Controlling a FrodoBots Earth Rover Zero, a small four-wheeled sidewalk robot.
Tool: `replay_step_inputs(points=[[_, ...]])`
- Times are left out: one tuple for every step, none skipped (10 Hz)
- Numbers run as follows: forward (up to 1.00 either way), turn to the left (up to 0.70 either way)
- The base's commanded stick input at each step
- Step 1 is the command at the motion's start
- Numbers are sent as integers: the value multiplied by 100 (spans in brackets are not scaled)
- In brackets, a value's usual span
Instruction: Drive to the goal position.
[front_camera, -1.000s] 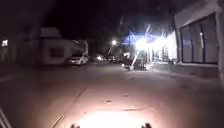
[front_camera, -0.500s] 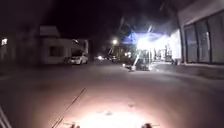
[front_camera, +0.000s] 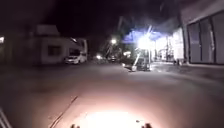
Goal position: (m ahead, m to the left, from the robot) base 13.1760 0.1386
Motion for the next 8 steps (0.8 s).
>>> replay_step_inputs(points=[[70, 0], [70, 0], [70, 0], [70, 0], [70, 0], [70, 0], [70, 0], [70, 0]])
